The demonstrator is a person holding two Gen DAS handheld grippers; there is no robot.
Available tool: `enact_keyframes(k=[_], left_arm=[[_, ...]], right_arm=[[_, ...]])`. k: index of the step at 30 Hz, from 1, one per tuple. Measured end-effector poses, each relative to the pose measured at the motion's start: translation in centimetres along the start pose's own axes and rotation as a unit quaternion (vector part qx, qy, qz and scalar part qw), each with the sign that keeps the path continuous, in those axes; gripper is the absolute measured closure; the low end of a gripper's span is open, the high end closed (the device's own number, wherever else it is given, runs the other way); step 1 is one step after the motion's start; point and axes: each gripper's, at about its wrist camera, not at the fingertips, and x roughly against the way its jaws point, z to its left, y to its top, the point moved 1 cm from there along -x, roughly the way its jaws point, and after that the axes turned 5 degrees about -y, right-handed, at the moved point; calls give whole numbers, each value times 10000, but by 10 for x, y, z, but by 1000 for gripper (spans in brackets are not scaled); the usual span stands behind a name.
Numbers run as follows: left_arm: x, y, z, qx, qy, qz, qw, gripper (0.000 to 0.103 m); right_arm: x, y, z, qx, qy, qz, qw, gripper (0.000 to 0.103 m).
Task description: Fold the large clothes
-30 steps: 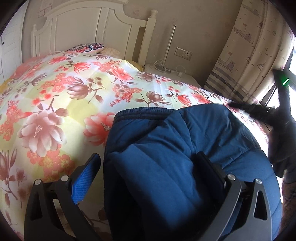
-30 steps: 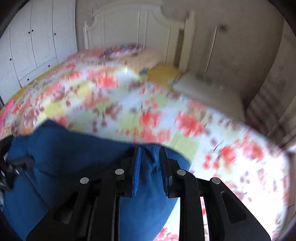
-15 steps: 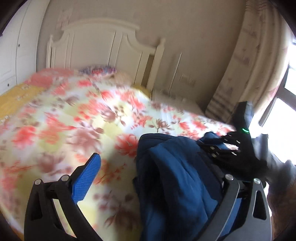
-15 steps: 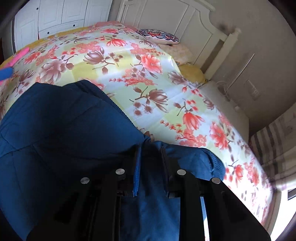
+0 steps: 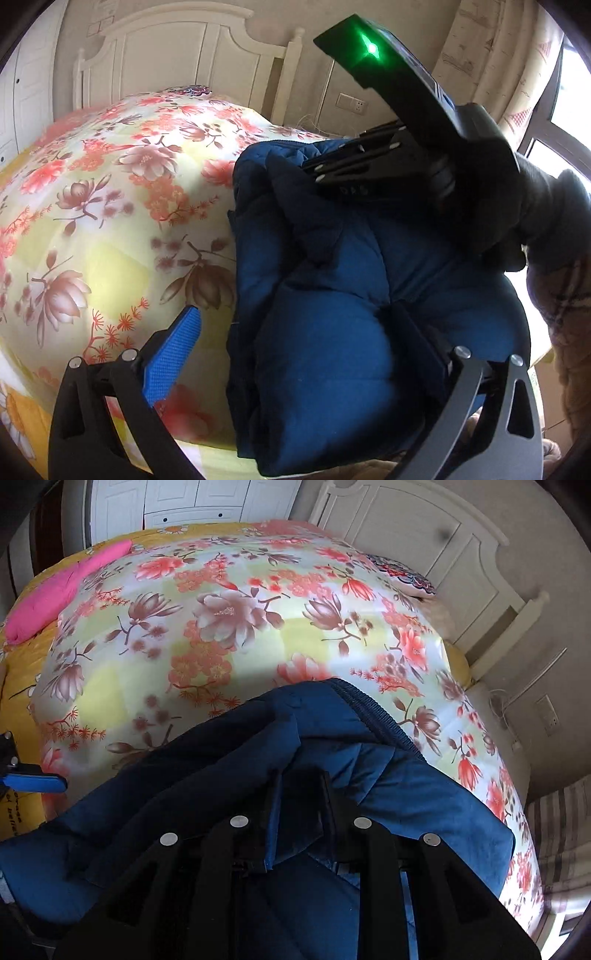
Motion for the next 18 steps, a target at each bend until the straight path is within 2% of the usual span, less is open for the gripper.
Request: enact_keyframes(k=[4, 8, 12, 14, 16, 18], left_arm=[[0, -3, -3, -83, 132, 39, 9999, 2], [2, -8, -2, -59, 148, 10, 9999, 2], [3, -8, -3, -48, 160, -4, 9999, 2], [3, -8, -3, -30, 156, -11, 9999, 2], [2, -7, -2, -14, 161, -5, 9999, 2], [0, -7, -2, -40, 248, 28, 9997, 2]], right_arm=[[18, -2, -4, -171, 62, -203, 9996, 80], [73, -13, -8, -359, 180, -768, 9962, 80], [104, -34, 1, -321, 163, -971, 9946, 76], [95, -45, 8, -214, 36, -811, 9965, 75], [67, -58, 16, -156, -67, -537, 9984, 74], [59, -63, 9, -502, 213, -697, 9961, 74]])
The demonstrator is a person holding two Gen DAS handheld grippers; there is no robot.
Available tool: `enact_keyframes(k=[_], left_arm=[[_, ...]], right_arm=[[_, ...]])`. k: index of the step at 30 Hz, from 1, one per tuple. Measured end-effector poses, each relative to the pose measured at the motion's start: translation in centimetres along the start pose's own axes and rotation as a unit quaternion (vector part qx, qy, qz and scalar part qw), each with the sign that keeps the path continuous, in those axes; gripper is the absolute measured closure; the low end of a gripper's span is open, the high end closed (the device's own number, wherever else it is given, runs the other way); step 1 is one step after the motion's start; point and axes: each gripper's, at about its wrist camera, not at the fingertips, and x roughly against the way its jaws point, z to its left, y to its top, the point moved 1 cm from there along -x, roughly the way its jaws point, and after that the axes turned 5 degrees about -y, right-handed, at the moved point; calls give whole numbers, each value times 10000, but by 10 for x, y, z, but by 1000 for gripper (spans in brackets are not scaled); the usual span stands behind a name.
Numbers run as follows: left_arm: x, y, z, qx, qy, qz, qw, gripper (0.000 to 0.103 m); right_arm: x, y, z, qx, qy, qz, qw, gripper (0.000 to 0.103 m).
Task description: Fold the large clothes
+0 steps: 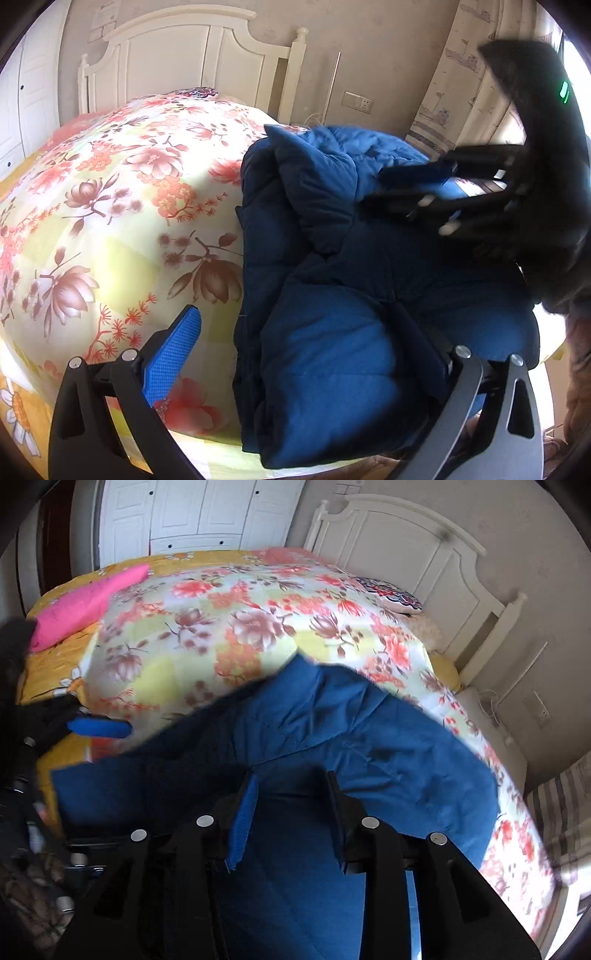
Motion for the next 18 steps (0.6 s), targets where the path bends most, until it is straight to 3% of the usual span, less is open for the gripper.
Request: enact_keyframes(k=[3, 8, 11, 12, 13, 14, 18], left_arm=[[-1, -1, 2, 45, -24, 10, 10000, 2], [-1, -1, 3, 70, -57, 41, 10000, 2], [2, 2, 8, 233, -233, 167, 9993, 2], [3, 4, 12, 318, -375, 238, 9985, 2], [5, 8, 18, 491, -628, 331, 9963, 2], [6, 11, 23, 643, -817, 373, 9939, 2], [20, 34, 50, 1365, -1370, 236, 9808, 2]], right_arm=[[0, 0, -7, -172, 181, -25, 9997, 74], [17, -4, -3, -232, 17, -304, 9993, 74], [56, -21, -20, -991, 620, -660, 9909, 72], [71, -32, -30, -1291, 751, -836, 9852, 56], [83, -44, -40, -1591, 713, -979, 9798, 19], [94, -56, -49, -1877, 646, -1131, 9736, 4], [107, -113, -82, -3009, 1022, -1045, 9424, 4]])
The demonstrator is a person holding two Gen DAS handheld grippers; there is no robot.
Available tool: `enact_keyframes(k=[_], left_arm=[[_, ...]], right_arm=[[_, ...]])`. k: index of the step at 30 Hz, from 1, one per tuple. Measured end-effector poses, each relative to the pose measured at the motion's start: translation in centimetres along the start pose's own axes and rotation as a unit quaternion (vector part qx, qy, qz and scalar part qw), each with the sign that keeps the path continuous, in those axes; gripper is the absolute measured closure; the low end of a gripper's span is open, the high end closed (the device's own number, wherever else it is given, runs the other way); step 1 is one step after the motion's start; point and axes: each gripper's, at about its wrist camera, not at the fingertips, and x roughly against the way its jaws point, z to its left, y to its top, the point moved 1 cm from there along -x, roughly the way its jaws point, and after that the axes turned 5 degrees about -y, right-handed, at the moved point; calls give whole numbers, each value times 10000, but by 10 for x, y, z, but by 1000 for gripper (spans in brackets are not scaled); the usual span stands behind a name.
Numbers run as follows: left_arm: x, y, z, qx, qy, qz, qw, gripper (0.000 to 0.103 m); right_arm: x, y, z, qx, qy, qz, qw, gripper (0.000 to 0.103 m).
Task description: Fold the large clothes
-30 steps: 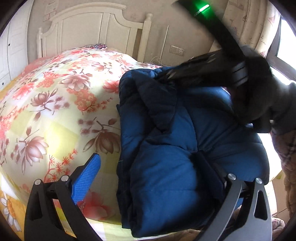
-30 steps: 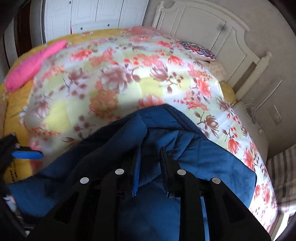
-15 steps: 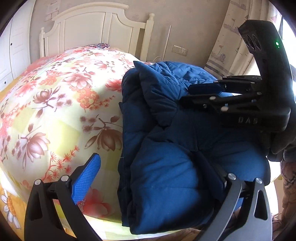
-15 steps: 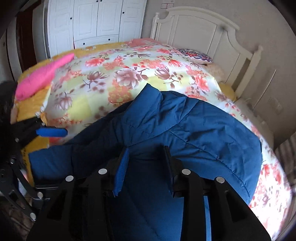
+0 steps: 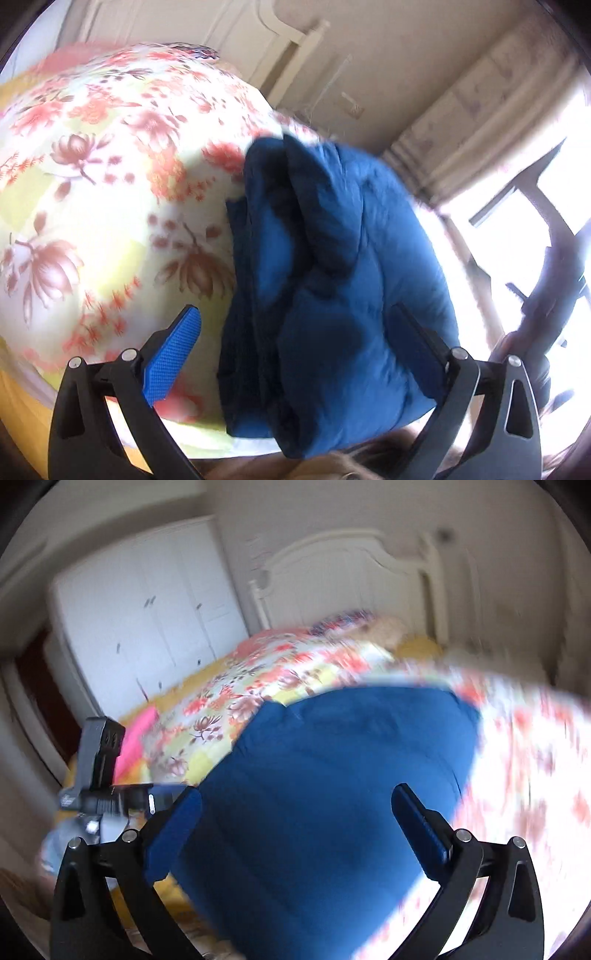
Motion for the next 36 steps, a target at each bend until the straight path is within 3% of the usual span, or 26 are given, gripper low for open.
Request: enact_keyframes(k=[3, 8, 11, 14, 17, 19, 24, 27, 32, 36], left_arm=[[-6, 21, 5, 201, -209, 199, 9994, 2], [-64, 20, 19, 499, -378, 1398, 9882, 2], [-69, 8, 30, 713, -780, 1279, 9861, 2], [-65, 0, 32, 600, -1010, 1179, 9860, 2], [-67, -6, 27, 557, -1303, 1194, 9827, 4], [-68, -9, 24, 648, -1570, 1128, 9790, 16], [-55, -13, 1, 444, -1833, 560, 9805, 35], [-56, -4, -30, 134, -1932, 244, 9808, 39], [-94, 40, -85, -288, -2076, 33, 9778, 39], [-160, 75, -109, -326, -2091, 157, 9772, 41]], right_arm=[[-1, -24, -34, -650, -165, 319, 9972, 4], [-35, -54, -53, -1455, 484, 968, 9834, 4], [-52, -62, -53, -1705, 963, 1097, 9745, 4], [-58, -61, -49, -1648, 1014, 1093, 9750, 4], [-55, -62, -44, -1527, 990, 879, 9794, 8], [-53, -64, -37, -1337, 864, 632, 9852, 21], [-28, -55, -28, -627, 273, -141, 9976, 36], [-12, -35, -37, -359, 30, -580, 9977, 39], [18, 2, -82, -159, -544, -1255, 9905, 41], [20, 22, -131, -360, -992, -1258, 9864, 41]])
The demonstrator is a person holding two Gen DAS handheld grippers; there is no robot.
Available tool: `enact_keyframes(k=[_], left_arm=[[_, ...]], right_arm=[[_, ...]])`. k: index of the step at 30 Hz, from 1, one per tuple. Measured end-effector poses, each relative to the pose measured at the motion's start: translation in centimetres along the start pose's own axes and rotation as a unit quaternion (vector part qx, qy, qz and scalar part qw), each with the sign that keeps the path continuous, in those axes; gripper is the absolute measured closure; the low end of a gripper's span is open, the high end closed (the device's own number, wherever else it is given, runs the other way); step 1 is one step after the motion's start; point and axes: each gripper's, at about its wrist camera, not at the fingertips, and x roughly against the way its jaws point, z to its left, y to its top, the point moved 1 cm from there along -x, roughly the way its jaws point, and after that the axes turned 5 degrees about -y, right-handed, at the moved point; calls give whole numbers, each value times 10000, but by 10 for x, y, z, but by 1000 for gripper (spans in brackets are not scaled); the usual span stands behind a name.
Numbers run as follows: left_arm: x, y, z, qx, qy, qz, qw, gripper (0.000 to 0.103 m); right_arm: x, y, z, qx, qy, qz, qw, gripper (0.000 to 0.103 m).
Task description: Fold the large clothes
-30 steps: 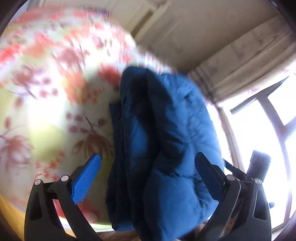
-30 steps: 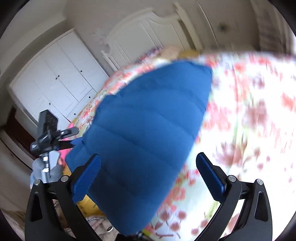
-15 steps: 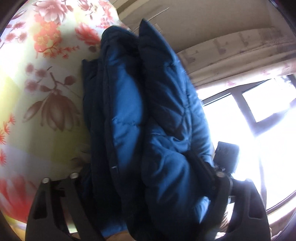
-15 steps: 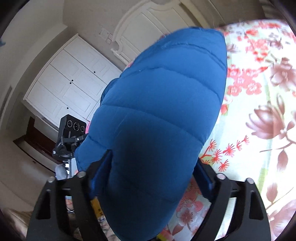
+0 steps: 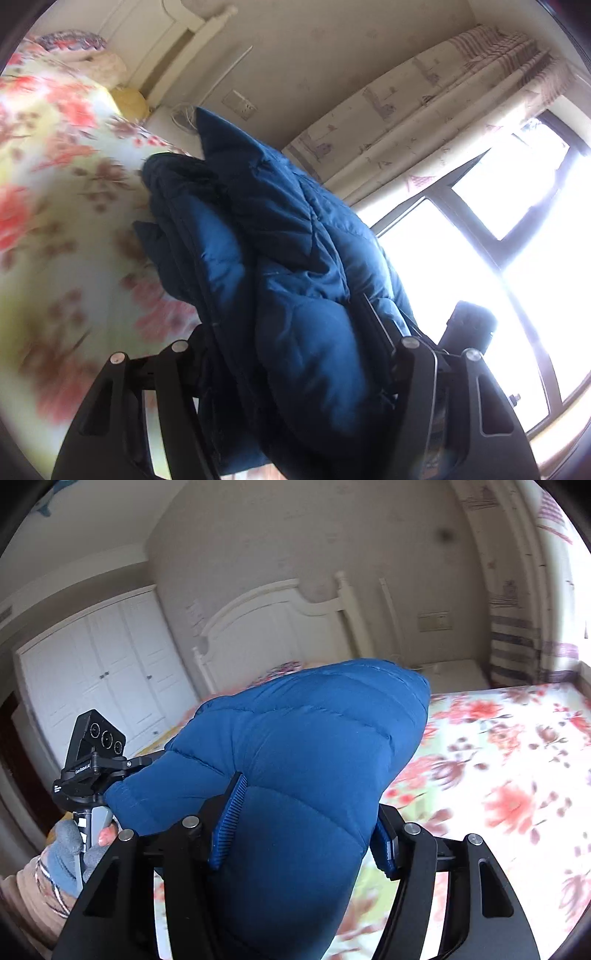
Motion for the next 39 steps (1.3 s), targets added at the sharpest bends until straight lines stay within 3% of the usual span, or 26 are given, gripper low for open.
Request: enact_keyframes(k=[4, 6, 9, 10, 13, 15, 17, 20, 21, 23, 24, 25, 27, 29, 32, 33, 39], left_arm=[[-75, 9, 22, 150, 360, 380, 9985, 41], [-90, 3, 27, 205, 537, 486, 9972, 36], [-87, -4, 29, 310, 661, 512, 9960, 27], [-87, -4, 29, 323, 716, 507, 9956, 24], [-69, -3, 20, 169, 1016, 427, 9938, 19], [-45, -10, -9, -305, 1517, 147, 9879, 13], [-18, -17, -50, -992, 1855, -326, 9771, 2], [19, -27, -122, -1965, 2352, -1124, 9452, 2], [31, -34, -149, -2293, 2517, -1385, 9300, 2], [44, -45, -184, -2639, 2772, -1747, 9072, 2], [51, -54, -201, -2769, 2962, -1958, 8929, 2], [57, -64, -213, -2843, 3148, -2135, 8800, 2], [60, -79, -225, -2912, 3327, -2310, 8667, 2], [63, -93, -227, -2892, 3313, -2303, 8681, 2], [61, -107, -221, -2660, 3277, -2067, 8827, 2], [57, -111, -217, -2606, 3330, -1995, 8840, 2], [53, -117, -208, -2545, 3540, -1827, 8812, 2]], right_arm=[[-29, -13, -53, -320, -478, 578, 9967, 41], [-28, -25, -67, -602, -418, 666, 9951, 40], [-14, -34, -75, -893, -484, 714, 9923, 31], [-7, -33, -72, -860, -602, 657, 9923, 24], [21, -24, -56, -780, -1047, 384, 9907, 18], [52, -21, -40, -765, -1338, 115, 9880, 16], [86, -17, -22, -619, -1416, -180, 9878, 16], [141, -13, 15, -212, -1761, -743, 9813, 15], [157, -13, 27, -91, -1913, -888, 9775, 15], [180, -16, 46, 106, -2111, -1079, 9714, 15], [183, -17, 49, 170, -2165, -1106, 9698, 6], [193, -25, 59, 258, -2293, -1189, 9657, 4], [198, -38, 71, 402, -2534, -1203, 9590, 4], [195, -49, 79, 530, -2740, -1174, 9531, 4], [188, -59, 85, 467, -2701, -1053, 9559, 4], [185, -61, 87, 456, -2671, -1020, 9572, 4], [167, -70, 109, 785, -2665, -902, 9564, 4]])
